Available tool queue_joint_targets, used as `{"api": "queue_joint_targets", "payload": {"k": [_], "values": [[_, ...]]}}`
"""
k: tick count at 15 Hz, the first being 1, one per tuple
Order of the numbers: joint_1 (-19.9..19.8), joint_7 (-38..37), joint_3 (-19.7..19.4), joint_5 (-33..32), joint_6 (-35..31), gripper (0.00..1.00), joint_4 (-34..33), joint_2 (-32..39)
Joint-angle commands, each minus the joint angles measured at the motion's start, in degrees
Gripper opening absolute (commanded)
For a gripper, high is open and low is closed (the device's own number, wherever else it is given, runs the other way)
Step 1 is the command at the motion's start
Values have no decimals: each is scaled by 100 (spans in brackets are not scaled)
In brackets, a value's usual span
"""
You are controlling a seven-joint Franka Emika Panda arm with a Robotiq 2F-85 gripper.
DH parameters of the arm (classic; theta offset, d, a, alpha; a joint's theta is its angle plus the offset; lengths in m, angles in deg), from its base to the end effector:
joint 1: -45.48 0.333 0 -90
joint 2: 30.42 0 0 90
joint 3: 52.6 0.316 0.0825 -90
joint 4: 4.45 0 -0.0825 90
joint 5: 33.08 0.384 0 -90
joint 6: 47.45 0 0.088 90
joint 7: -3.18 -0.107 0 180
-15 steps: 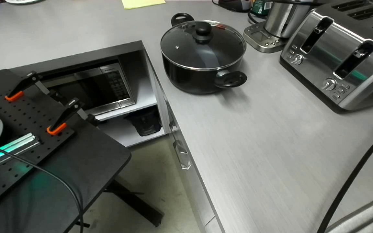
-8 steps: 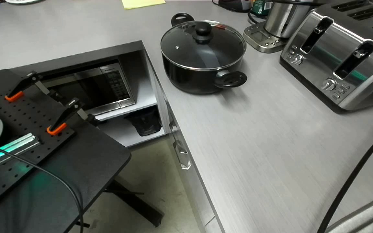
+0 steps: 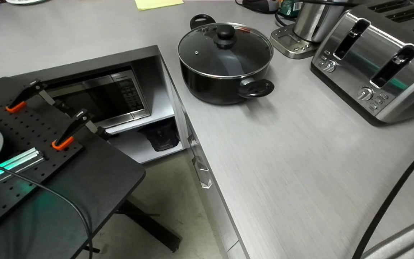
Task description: Remove the lid from the pot
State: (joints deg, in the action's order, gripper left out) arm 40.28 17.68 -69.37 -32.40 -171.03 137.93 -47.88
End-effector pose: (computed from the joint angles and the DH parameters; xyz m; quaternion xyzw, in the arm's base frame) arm 0.4012 -0.1609 0.3925 -0.9968 0.0613 0.0023 0.0514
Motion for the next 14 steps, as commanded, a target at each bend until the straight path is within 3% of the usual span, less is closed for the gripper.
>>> {"api": "queue_joint_targets", "payload": {"k": [1,14], "values": [[-267,-532,111,128,44,100,-763,936],[-840,-2272,73,292,-11,100,-2667,3218]]}}
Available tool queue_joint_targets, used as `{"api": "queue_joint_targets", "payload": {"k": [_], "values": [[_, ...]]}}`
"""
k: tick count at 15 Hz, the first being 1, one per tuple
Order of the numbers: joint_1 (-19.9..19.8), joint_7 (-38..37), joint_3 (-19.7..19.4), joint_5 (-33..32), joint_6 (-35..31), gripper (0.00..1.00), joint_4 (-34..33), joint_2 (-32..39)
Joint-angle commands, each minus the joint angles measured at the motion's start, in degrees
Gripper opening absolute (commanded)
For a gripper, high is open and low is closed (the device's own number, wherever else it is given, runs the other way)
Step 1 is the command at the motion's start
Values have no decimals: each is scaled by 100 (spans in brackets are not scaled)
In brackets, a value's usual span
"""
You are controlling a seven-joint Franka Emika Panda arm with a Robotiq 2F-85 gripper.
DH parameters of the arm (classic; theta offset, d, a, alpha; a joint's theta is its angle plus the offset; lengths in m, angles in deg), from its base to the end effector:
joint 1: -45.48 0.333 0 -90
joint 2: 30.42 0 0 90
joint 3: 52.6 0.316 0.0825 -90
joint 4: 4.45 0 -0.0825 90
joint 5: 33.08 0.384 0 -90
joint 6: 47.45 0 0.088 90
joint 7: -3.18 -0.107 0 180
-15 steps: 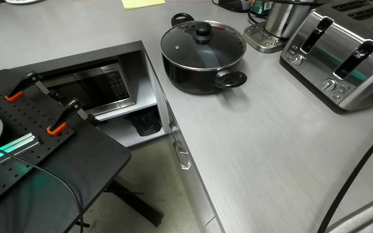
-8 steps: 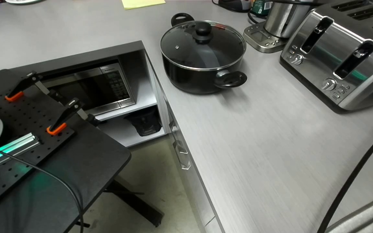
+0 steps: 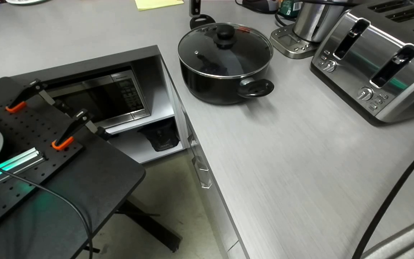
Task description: Remove the lid from the pot
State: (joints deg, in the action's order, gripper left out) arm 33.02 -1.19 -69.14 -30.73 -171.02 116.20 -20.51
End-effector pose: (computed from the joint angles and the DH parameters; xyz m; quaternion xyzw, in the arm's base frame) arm 0.4876 -0.2660 0.3300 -0.9529 0.2978 0.0575 0.0042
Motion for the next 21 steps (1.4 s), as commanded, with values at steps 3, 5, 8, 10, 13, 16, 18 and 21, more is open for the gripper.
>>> {"api": "queue_joint_targets", "payload": {"k": [3,5,8,10,13,16,18,21], "values": [[-169,-758,24,97,-29,100,-824,847],[-201,-960,9,82,-39,100,-1012,1046],[-238,-1211,-8,73,-46,100,-1268,1307],[-247,-1379,-23,52,-82,100,-1416,1471],[-243,-1598,-50,15,-128,100,-1603,1684],[-235,-1713,-62,1,-147,100,-1721,1825],[-230,-1732,-61,-8,-157,74,-1767,1874],[-223,-1725,-58,-18,-179,51,-1794,1898]]}}
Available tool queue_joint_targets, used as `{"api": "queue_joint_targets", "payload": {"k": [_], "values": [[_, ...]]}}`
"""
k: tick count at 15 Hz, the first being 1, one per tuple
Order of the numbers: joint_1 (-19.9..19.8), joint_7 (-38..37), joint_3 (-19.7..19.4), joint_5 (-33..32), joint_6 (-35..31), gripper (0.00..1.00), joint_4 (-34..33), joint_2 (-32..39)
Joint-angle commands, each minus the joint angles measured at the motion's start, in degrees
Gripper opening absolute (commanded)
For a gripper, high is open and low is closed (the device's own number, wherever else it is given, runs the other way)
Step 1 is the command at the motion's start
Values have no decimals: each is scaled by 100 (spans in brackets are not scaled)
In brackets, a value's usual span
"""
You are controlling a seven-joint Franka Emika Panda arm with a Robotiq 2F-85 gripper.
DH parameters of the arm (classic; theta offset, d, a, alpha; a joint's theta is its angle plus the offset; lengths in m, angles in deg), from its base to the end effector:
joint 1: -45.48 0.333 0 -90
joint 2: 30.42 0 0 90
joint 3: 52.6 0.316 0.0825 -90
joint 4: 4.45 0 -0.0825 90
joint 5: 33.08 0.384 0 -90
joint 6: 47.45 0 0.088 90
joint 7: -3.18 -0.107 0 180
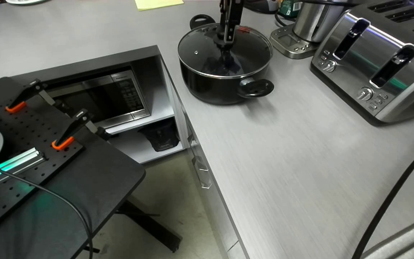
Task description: Remove the lid from the pot
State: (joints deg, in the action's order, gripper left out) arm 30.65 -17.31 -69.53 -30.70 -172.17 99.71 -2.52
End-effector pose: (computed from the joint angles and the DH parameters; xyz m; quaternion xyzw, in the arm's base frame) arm 0.5480 -0.3228 0.2722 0.8952 -0.4393 -0.0580 0.0472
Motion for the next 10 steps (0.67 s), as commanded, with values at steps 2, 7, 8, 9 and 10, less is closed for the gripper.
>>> {"api": "queue_joint_targets", "payload": {"k": [2,7,8,9,10], "values": [[25,-89,-7,-15,-95,34,-118,48],[78,31,-9,-66,-306,24,278,-374],[95,77,-14,-89,-404,24,434,-532],[123,114,-31,-140,-513,24,631,-738],[145,141,-42,-192,-621,24,792,-905]]}}
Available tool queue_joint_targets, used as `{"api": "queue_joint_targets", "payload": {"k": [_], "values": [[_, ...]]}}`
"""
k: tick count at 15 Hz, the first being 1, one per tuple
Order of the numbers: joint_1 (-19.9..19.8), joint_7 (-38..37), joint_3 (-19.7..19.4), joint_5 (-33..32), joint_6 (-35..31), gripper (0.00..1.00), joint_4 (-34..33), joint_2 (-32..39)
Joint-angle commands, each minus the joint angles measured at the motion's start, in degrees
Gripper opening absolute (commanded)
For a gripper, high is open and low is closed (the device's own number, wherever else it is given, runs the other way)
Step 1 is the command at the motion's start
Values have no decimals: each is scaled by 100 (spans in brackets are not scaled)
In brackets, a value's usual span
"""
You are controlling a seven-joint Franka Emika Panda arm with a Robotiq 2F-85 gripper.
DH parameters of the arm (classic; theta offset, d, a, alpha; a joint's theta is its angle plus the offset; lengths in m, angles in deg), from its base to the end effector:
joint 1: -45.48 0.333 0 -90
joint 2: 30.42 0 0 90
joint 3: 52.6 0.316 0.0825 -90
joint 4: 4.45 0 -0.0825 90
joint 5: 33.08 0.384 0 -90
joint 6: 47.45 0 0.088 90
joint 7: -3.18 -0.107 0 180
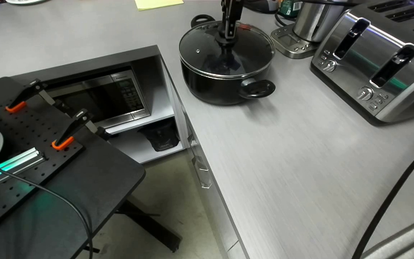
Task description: Remove the lid from the pot
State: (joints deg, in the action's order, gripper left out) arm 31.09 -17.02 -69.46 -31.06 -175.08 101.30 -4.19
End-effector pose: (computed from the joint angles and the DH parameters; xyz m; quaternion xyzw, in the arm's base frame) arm 0.5494 -0.3183 0.2823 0.9000 -0.4321 -0.0326 0.0481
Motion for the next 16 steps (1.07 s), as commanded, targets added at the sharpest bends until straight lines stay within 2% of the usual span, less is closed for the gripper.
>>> {"api": "queue_joint_targets", "payload": {"k": [1,5,9,12,16], "values": [[141,123,-68,-248,-457,24,840,-974],[327,58,-45,-799,-729,24,1418,-1827],[581,-30,250,-1346,-533,24,1513,-2360],[809,-36,609,-1545,-380,24,1365,-2462],[1158,-60,1101,-1549,-166,24,946,-2171]]}}
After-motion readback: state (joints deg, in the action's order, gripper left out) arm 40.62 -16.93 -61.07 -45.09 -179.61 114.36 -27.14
